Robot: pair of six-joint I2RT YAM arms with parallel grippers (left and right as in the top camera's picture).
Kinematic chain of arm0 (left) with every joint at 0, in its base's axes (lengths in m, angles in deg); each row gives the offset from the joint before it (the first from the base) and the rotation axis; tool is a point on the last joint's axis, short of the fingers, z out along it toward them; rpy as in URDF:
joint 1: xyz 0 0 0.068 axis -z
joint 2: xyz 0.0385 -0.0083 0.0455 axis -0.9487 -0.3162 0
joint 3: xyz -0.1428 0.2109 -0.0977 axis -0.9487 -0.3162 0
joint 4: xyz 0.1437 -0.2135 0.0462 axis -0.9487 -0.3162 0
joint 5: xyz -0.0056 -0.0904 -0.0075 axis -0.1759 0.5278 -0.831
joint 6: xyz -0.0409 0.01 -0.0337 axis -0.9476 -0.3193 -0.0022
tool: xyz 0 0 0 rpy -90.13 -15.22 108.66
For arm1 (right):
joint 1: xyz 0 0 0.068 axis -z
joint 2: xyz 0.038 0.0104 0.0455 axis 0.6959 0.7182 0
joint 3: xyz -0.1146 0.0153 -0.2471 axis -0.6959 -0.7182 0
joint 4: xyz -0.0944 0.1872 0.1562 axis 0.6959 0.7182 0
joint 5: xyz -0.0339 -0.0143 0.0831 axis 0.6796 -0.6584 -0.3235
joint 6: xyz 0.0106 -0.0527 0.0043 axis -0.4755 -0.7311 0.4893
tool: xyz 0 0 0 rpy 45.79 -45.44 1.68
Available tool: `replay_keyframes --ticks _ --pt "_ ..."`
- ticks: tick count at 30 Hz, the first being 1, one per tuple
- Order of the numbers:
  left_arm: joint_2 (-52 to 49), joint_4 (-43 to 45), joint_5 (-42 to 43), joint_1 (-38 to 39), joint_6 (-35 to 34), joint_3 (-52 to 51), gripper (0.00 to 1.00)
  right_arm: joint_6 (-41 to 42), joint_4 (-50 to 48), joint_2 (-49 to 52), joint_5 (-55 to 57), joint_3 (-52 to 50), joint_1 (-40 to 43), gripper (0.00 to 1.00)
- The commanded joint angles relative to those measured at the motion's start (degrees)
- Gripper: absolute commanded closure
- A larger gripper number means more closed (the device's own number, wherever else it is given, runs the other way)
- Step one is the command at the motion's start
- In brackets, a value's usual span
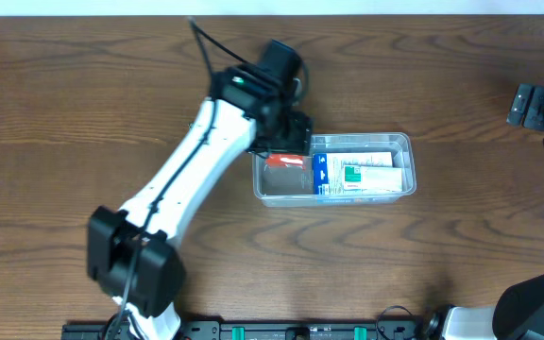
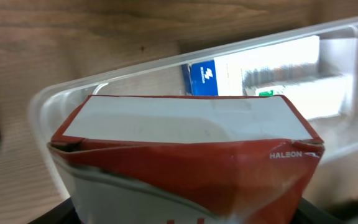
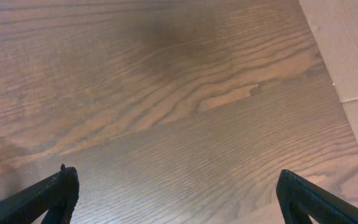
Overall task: Pack container
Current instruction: 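Carry the red box over the container's left end with the left gripper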
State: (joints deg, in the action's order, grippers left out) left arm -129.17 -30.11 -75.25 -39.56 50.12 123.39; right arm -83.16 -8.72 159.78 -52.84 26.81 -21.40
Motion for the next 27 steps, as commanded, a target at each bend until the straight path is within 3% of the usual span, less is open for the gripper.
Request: replay_keyframes --ticks 1,10,27 --pt "-3.26 1.20 -4.74 2.16 -6.19 -0.66 0.29 0.79 -0.09 0.35 -0.02 0.15 0.26 0.01" --pt "-11.13 2.47 -4.74 4.72 -9.05 -0.66 0.29 0.79 -0.09 0.35 -0.02 0.13 0.26 0.01" --pt "-16.83 4.33 -5.25 4.72 -9.66 -0.76 0.29 0.79 -0.09 0.35 -0.02 0.15 0.26 0.01"
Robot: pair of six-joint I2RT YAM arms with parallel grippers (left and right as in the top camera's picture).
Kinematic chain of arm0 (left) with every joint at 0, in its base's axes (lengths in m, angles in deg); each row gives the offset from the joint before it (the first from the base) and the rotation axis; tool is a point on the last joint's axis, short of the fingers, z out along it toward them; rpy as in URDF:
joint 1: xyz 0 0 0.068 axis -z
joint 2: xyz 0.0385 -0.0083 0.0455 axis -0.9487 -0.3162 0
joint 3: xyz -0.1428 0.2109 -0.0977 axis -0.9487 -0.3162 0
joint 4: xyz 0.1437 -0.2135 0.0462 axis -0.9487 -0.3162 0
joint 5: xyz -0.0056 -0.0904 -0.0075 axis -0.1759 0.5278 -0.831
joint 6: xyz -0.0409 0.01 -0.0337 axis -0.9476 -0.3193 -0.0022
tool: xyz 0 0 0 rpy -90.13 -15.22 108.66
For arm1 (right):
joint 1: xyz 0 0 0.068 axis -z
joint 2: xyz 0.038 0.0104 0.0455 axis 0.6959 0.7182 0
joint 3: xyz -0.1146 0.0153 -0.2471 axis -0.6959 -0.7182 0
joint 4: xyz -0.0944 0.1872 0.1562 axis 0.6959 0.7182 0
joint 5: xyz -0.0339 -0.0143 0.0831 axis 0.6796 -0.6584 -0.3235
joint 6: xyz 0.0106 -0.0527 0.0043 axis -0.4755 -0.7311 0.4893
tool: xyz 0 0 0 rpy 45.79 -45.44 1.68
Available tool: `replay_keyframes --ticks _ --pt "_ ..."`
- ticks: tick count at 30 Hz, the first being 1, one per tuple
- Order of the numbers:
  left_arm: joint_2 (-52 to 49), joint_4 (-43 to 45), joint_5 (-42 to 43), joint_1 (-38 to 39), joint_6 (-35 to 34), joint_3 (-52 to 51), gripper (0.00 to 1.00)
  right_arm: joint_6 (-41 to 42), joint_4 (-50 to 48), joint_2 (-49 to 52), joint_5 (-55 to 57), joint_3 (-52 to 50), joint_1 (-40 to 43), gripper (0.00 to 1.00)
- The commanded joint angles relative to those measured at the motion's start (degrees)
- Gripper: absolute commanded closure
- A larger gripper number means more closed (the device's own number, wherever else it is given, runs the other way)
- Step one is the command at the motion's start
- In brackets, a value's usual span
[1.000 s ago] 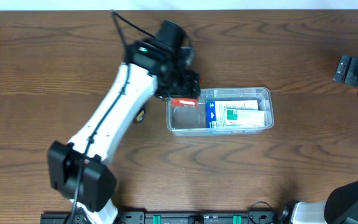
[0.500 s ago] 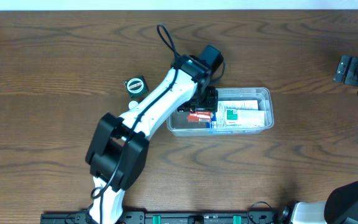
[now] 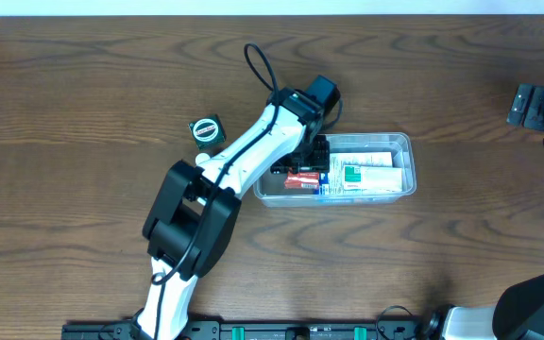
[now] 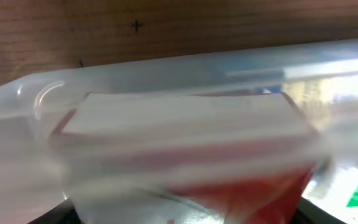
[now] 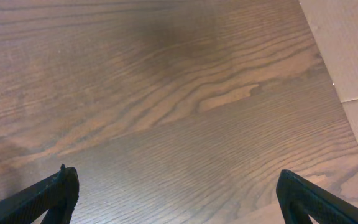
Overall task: Pack container
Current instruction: 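Carry the red box over the container's left end with the left gripper, then lower the red box upright into the container and open the left gripper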
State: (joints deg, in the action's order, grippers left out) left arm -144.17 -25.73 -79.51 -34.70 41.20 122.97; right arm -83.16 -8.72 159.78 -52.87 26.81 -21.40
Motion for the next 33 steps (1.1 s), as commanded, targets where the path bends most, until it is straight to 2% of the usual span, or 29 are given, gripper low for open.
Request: replay_keyframes --ticks 1,33 --pt "-2.32 0.00 -1.05 -0.13 -0.74 -0.35 0.29 0.79 -0.09 0.35 0.00 0.13 0.26 0.01" --pt "-4.39 1.31 -0.61 -1.31 -2.86 -0.33 0.29 0.76 -0.09 0.35 0.02 0.13 0.26 0.01"
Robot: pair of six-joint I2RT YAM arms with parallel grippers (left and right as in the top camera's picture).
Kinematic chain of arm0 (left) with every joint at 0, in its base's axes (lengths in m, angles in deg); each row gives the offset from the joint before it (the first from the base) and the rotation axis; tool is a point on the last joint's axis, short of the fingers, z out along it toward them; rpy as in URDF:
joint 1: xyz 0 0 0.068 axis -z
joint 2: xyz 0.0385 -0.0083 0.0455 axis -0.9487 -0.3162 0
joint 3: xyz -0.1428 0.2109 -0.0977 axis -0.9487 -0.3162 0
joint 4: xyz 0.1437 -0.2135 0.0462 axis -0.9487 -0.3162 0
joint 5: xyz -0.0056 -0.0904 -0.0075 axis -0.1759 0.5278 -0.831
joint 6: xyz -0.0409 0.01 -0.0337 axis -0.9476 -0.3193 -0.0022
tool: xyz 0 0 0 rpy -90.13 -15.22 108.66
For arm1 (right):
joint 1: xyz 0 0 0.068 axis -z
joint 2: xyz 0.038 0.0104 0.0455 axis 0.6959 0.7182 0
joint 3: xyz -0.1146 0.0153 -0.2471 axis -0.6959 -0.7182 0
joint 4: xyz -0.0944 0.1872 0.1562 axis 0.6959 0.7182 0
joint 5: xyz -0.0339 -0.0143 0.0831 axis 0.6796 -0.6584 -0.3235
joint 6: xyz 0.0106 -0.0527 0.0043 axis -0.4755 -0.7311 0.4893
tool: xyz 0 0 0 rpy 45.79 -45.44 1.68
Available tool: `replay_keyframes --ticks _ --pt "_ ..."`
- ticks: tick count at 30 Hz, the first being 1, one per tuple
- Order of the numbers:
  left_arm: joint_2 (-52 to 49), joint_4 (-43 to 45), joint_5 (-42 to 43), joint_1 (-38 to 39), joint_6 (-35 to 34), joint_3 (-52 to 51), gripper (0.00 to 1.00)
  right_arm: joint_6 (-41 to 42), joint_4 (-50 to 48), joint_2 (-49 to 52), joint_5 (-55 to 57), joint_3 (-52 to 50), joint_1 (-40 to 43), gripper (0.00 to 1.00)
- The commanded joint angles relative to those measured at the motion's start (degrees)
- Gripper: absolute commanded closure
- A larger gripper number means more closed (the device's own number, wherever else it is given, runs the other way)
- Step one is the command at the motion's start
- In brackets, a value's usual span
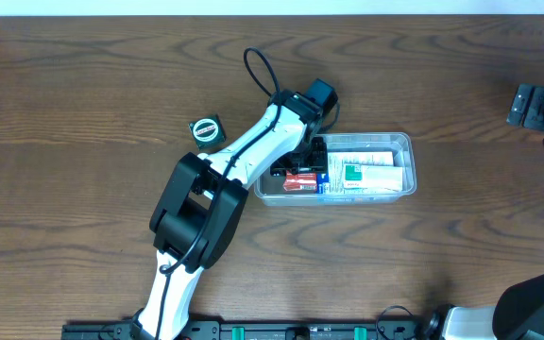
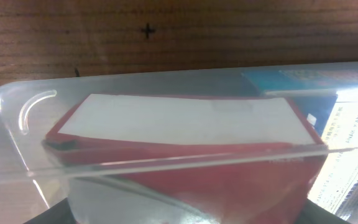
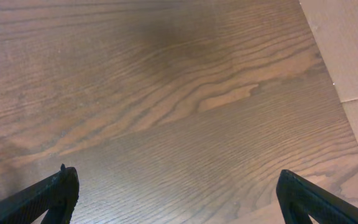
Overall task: Pack container
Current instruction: 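Lower the red box upright into the container and open the left gripper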
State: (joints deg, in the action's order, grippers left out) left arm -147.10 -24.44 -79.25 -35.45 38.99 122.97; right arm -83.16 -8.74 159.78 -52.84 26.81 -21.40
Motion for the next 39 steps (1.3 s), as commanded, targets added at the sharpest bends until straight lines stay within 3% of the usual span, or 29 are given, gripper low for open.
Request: replay_keyframes --ticks 1,29,39 --pt "-1.46 -0.04 -0.90 -0.59 -0.66 -0.33 0.29 0.79 -0.07 0.35 -0.02 0.13 0.26 0.01" --pt "-1.46 -0.72 -0.68 -2.05 -0.15 -0.33 0.29 0.79 -0.07 0.35 -0.02 0.15 0.28 0.01" --pt "-1.46 0.20 1.03 -2.03 4.52 -0.33 0.29 0.79 -0.07 0.37 -0.02 0.13 0.26 0.01"
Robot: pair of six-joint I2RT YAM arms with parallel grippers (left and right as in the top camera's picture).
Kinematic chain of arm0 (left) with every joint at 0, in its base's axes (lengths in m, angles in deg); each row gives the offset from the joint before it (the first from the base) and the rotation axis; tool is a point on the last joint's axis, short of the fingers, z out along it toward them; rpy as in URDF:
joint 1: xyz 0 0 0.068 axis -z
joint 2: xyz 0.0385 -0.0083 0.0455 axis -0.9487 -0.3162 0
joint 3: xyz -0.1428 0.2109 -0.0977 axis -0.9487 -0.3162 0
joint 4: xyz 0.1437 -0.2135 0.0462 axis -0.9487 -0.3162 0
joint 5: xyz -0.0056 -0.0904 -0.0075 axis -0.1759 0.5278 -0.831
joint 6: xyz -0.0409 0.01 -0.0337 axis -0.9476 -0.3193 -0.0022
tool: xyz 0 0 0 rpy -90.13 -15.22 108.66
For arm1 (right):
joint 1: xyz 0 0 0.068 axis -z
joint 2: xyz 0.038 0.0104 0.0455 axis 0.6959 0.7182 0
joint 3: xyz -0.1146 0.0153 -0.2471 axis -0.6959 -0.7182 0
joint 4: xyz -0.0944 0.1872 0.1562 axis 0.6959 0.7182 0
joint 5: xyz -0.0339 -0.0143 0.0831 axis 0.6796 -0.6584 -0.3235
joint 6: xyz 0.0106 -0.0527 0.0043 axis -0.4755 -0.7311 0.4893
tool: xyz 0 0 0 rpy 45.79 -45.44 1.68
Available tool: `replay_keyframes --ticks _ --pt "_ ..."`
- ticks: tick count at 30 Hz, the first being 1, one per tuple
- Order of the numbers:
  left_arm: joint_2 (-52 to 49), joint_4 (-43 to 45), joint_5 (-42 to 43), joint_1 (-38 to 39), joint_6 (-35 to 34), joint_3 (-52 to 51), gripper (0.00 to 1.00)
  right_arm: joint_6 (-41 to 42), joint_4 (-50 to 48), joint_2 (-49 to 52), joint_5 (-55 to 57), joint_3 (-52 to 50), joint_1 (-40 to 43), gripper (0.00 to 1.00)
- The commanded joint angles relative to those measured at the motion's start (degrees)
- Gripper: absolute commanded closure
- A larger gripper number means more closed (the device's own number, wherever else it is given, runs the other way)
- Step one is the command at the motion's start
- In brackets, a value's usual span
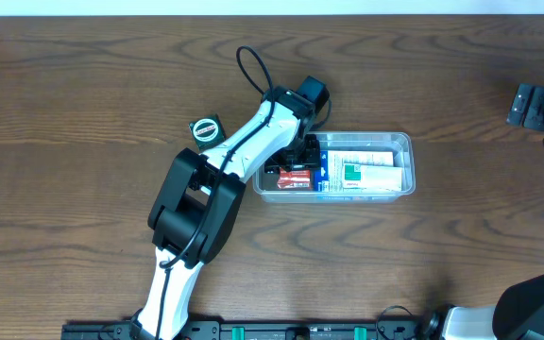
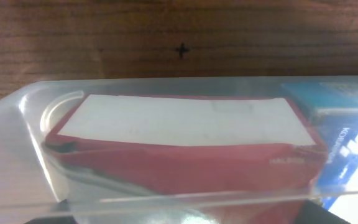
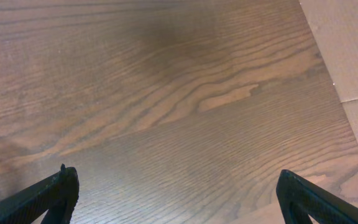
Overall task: Pack container
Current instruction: 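Lower the red box upright into the container and open the left gripper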
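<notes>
A clear plastic container (image 1: 407,142) lies at the table's middle. White, blue and green boxes (image 1: 357,173) fill its right part. A red box with a white face (image 1: 294,176) sits in its left end, seen close up as the red box (image 2: 185,149) behind the clear near wall (image 2: 36,143), next to a blue box (image 2: 344,134). My left gripper (image 1: 297,159) reaches into that end and is shut on the red box. My right gripper (image 1: 535,106) stands open at the far right edge, its fingers (image 3: 61,193) wide apart over bare wood.
A round green-and-black tape measure (image 1: 205,129) lies on the table left of the container, beside my left arm. A pale cardboard-like surface (image 3: 347,50) shows past the table's edge in the right wrist view.
My left wrist has shifted slightly left. The red box sits lower in the container's left end, the near wall's rim now lower in the left wrist view. The right arm is unchanged.
My left gripper first held the red box over the container's left rim. Then the box was inside the left end, beside the blue box. It stayed gripped there and now sits lower in that end. The right gripper stayed open throughout.
</notes>
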State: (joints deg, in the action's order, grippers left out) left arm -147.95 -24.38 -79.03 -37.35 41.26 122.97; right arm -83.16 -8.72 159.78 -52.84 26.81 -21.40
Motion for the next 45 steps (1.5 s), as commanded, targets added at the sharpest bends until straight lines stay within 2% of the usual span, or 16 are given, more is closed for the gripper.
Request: replay_keyframes --ticks 1,7,10,45 --pt "-0.61 0.09 0.81 -0.13 2.25 -0.33 0.29 0.79 -0.09 0.35 -0.02 0.13 0.26 0.01" --pt "-0.61 0.04 0.83 -0.13 2.25 -0.33 0.28 0.79 -0.09 0.35 -0.02 0.13 0.26 0.01" --pt "-0.61 0.04 0.83 -0.13 2.25 -0.33 0.19 0.79 -0.09 0.37 -0.02 0.15 0.26 0.01" --pt "2.49 0.07 3.65 -0.81 4.85 0.98 0.19 0.79 -0.09 0.37 -0.02 0.13 0.26 0.01"
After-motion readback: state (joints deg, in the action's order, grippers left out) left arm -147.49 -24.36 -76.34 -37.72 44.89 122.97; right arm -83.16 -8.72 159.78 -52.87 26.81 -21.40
